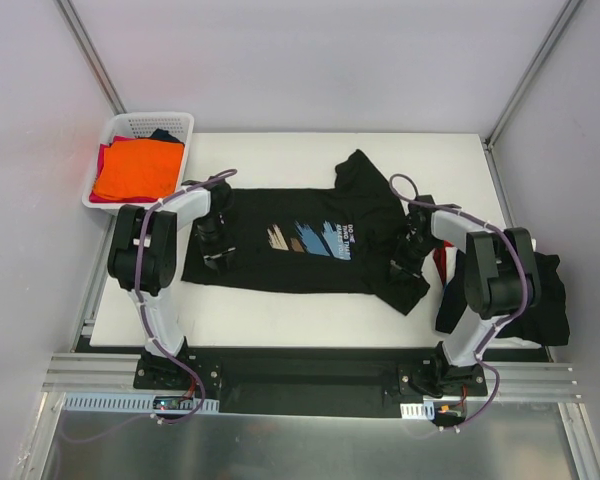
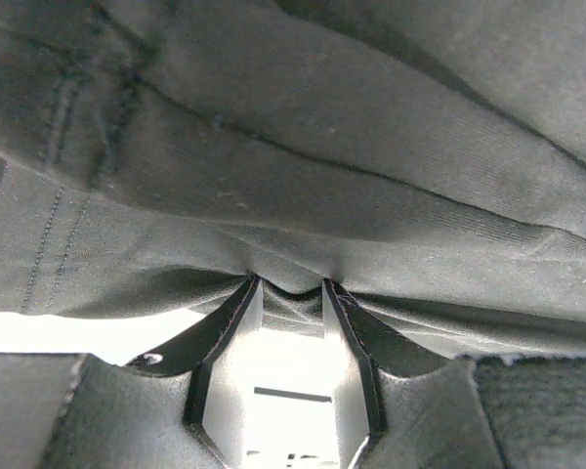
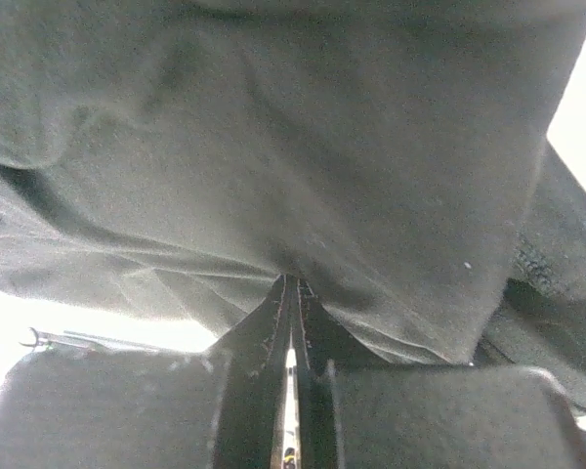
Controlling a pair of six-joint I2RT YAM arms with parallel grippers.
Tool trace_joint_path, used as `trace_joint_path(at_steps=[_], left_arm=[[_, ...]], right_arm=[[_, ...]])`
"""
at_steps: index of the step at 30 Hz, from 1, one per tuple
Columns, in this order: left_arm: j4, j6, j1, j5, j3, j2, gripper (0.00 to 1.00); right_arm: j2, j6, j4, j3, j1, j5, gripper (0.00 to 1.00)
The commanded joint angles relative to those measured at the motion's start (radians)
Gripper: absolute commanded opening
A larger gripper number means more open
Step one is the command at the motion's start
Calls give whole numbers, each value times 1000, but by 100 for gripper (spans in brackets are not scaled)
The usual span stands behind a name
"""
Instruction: Fold and stack the t-shirts
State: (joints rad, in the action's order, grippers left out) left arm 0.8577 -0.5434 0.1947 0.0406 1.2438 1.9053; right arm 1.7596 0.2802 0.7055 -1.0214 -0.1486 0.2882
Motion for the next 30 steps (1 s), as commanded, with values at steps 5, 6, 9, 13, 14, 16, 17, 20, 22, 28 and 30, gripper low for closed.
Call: trace_joint_path(at_steps=[5,6,9,13,14,16,17,20,22,28,30], left_arm=[[9,-52,45,-7,-10,12,31],[12,-56,48,-8,-17,2,31],[17,-73,60,-18,-44,-26,32],[21,-87,68,-31,-86,-61,32],[23,-90,69,-33,-99,-72,32],[27,-93,68,-36,-112,-80,32],[29,-98,68,-36,-121,-87,32],[32,-98,68,-62,-124,-95,32],[49,-102,69,-71,-112,-100,31],[188,-136,77,-202,100,-187,93],[247,-135,77,-223,221,-177,99]], right_arm=[[-95,14,77,87,24,-73,1],[-100,13,78,92,26,-75,1],[-106,4,84,93,34,-78,1],[-103,-4,89,89,47,-77,1],[-103,-9,89,87,52,-75,1],[-97,-13,91,83,53,-72,1],[-92,-16,91,77,55,-69,1],[-89,-22,88,67,55,-52,2],[-104,-33,63,63,55,-31,16],[-219,-52,103,-69,55,-50,62],[-221,-58,120,-153,55,-47,70]])
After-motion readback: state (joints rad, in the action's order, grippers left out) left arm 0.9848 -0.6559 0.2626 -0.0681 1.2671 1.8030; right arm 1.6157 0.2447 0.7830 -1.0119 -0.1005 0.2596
